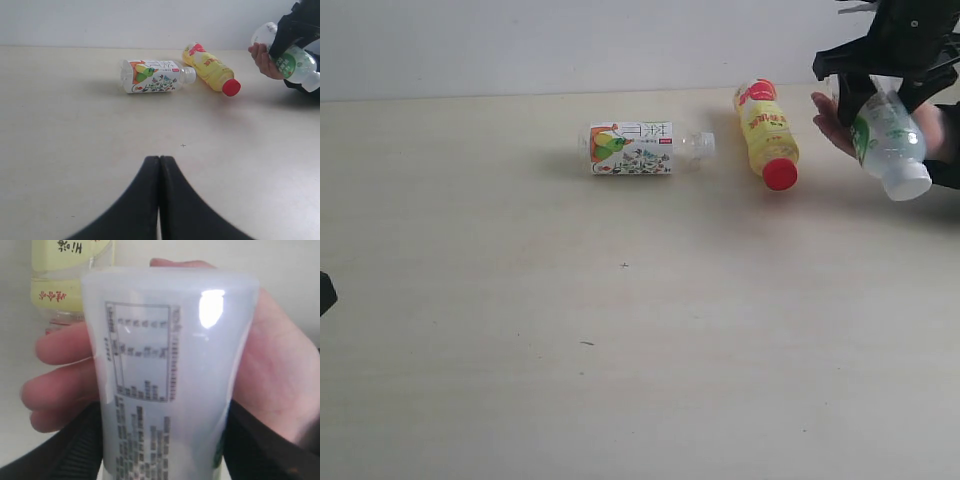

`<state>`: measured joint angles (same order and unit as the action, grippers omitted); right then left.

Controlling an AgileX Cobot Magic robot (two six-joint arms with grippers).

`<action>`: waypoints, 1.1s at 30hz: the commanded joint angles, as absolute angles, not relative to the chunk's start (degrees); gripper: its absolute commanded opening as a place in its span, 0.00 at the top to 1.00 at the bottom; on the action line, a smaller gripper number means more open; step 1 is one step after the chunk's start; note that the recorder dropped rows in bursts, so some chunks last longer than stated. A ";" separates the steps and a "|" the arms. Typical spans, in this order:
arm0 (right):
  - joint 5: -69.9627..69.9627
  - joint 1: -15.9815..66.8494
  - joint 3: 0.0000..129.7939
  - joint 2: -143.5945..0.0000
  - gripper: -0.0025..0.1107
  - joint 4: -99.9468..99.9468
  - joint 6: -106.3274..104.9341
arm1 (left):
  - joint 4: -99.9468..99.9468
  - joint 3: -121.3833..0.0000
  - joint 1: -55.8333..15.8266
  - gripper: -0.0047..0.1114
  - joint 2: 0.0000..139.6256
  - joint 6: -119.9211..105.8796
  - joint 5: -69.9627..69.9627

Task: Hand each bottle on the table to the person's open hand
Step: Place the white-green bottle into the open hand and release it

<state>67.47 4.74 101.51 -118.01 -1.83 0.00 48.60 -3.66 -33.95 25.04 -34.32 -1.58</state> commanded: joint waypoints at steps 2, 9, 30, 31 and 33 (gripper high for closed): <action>67.52 4.18 104.94 -119.40 0.98 -3.04 -0.37 | 49.03 -3.40 -33.92 0.96 24.71 -34.24 -1.97; 67.42 4.18 106.19 -121.82 0.98 -3.16 -0.37 | 49.03 -3.40 -33.92 0.96 24.71 -34.24 -1.97; 64.63 4.18 106.19 -121.94 0.26 -3.61 0.00 | 49.03 -3.40 -33.92 0.96 24.71 -34.24 -1.97; 64.63 4.18 106.19 -121.94 0.24 -3.61 0.00 | 49.03 -3.40 -33.92 0.96 24.71 -34.24 -1.97; 64.58 4.18 106.19 -121.94 0.21 -3.61 0.00 | 49.03 -3.40 -33.92 0.96 24.71 -34.24 -1.97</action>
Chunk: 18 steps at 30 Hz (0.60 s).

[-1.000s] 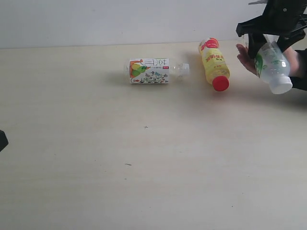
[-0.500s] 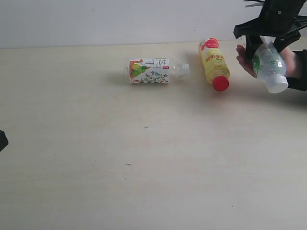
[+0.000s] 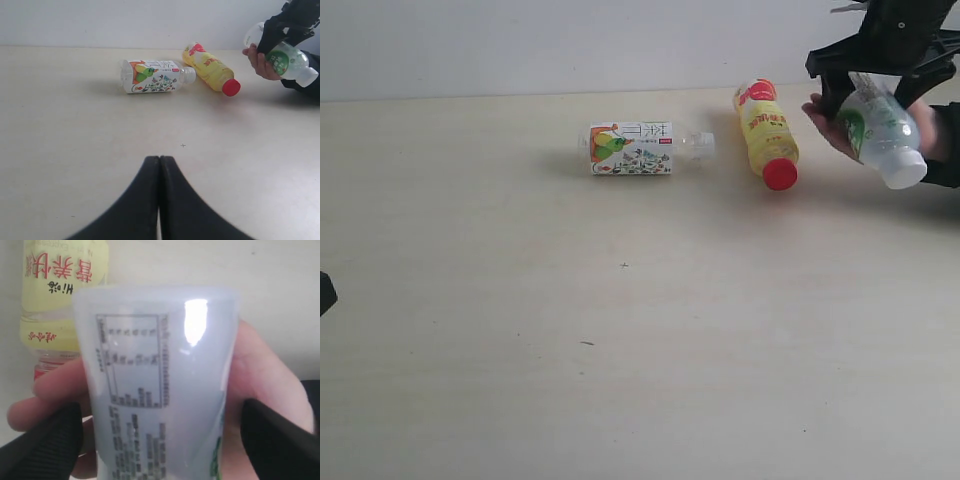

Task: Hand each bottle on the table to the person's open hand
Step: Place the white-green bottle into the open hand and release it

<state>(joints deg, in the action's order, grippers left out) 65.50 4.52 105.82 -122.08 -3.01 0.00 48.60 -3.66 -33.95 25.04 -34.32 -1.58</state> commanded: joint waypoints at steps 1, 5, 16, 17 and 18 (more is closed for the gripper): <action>64.58 4.18 106.19 -121.94 0.19 -3.61 0.00 | 49.03 -3.40 -33.92 0.96 24.71 -34.24 -1.97; 64.07 4.18 106.19 -121.94 0.17 -3.61 0.00 | 49.03 -3.40 -33.92 0.96 24.71 -34.24 -1.97; 65.88 4.18 112.13 -121.94 0.17 -3.74 0.00 | 49.03 -3.40 -33.92 0.96 24.71 -34.24 -1.97; 66.89 4.18 113.32 -121.94 0.17 -3.55 0.00 | 49.03 -3.40 -33.92 0.96 24.71 -34.24 -1.97; 67.75 4.18 114.26 -121.94 0.17 -3.16 -0.54 | 49.03 -3.40 -33.92 0.96 24.71 -34.24 -1.97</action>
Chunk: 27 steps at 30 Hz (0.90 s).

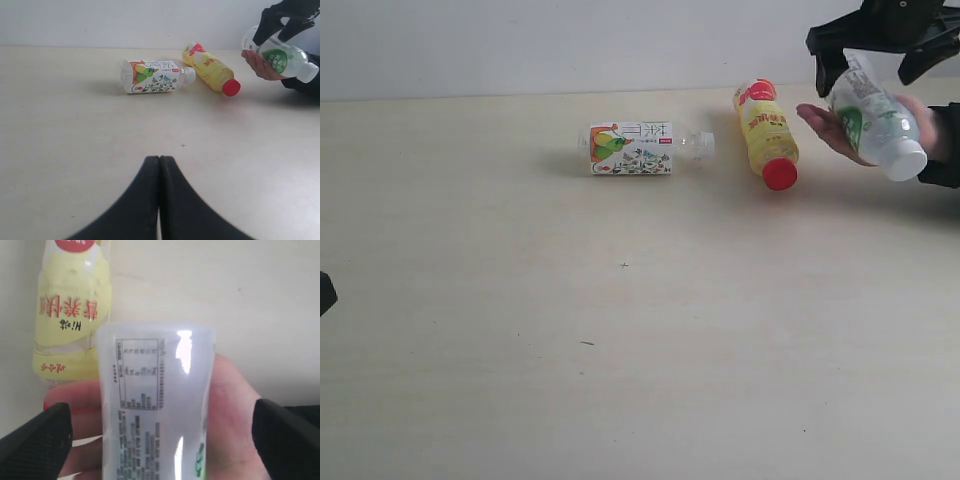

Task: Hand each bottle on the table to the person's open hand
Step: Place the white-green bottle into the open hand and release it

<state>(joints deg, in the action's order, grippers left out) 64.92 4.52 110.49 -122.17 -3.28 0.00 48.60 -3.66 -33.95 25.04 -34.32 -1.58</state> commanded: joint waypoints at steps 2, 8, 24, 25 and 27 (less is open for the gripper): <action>69.96 4.30 116.49 -121.94 0.17 -3.09 -1.34 | 49.03 -3.40 -33.92 0.96 24.71 -34.24 -1.97; 69.96 4.30 119.91 -120.76 0.17 -1.36 -2.59 | 49.03 -3.40 -33.92 0.96 24.71 -34.24 -1.97; 69.96 4.30 119.79 -107.15 0.17 10.44 -3.36 | 49.03 -3.40 -33.92 0.96 24.71 -34.24 -1.97; 69.96 4.30 119.79 -106.50 0.17 11.04 -3.36 | 49.03 -3.40 -33.92 0.96 24.71 -34.24 -1.97; 69.96 4.30 119.79 -104.98 0.17 13.00 -3.36 | 49.03 -3.40 -33.92 0.96 24.71 -34.24 -1.97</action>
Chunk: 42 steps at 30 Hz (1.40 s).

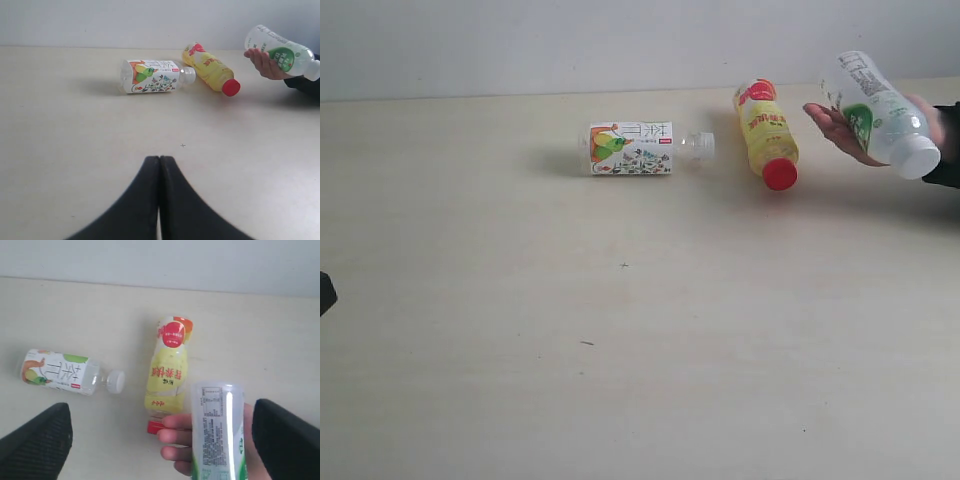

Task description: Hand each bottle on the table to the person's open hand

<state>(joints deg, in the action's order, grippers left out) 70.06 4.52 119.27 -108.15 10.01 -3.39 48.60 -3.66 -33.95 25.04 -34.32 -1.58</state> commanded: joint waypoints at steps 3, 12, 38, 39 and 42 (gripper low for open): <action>69.96 4.30 119.79 -103.13 0.17 14.77 -3.36 | 49.03 -3.40 -33.92 0.96 24.71 -34.24 -1.97; 69.96 4.30 116.30 -98.74 0.17 15.47 -2.92 | 49.03 -3.40 -33.92 0.96 24.71 -34.24 -1.97; 69.96 4.30 112.91 -96.78 0.98 15.06 -4.88 | 49.03 -3.40 -33.92 0.96 24.71 -34.24 -1.97; 69.96 4.30 112.91 -96.78 0.98 15.06 -4.88 | 49.03 -3.40 -33.92 0.96 24.71 -34.24 -1.97; 69.96 4.30 112.91 -96.78 0.98 15.06 -4.88 | 49.03 -3.40 -33.92 0.96 24.71 -34.24 -1.97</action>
